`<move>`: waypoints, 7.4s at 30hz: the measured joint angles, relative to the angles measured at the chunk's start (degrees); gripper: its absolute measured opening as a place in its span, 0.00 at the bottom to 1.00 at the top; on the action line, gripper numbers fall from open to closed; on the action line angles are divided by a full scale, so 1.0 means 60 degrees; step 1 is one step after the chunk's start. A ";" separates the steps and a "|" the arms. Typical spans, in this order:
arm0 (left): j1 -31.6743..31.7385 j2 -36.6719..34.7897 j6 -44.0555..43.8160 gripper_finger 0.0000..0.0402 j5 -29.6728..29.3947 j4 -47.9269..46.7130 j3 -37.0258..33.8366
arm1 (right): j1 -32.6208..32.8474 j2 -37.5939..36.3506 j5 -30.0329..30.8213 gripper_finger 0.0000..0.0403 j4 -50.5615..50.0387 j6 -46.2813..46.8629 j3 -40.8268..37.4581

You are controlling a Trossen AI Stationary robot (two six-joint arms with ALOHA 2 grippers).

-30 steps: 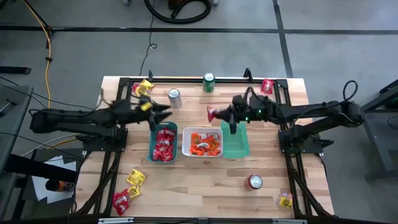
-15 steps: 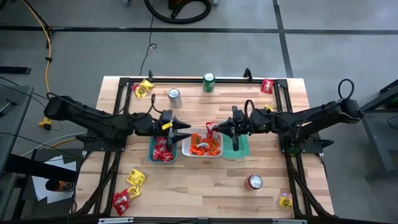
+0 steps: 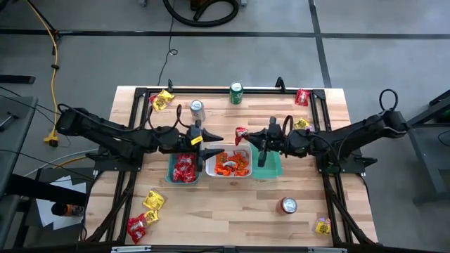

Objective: Sort candy
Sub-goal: Put the red candy into the green bin

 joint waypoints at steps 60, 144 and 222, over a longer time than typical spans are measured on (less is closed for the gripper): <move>-0.2480 -0.3240 -0.5334 0.01 -0.0241 -1.2267 -0.0018 | 0.0214 0.0568 0.1365 0.62 -0.8453 0.3218 0.2983; -0.6911 -0.1634 -1.1276 0.00 0.1985 -1.1402 0.1362 | -0.0176 0.0568 0.1351 0.62 -0.8910 0.3130 0.2983; -0.1330 -0.2811 -0.0652 0.56 -0.1731 -0.7805 0.1563 | -0.0419 0.0078 -0.1222 0.62 -0.7536 0.5305 0.2983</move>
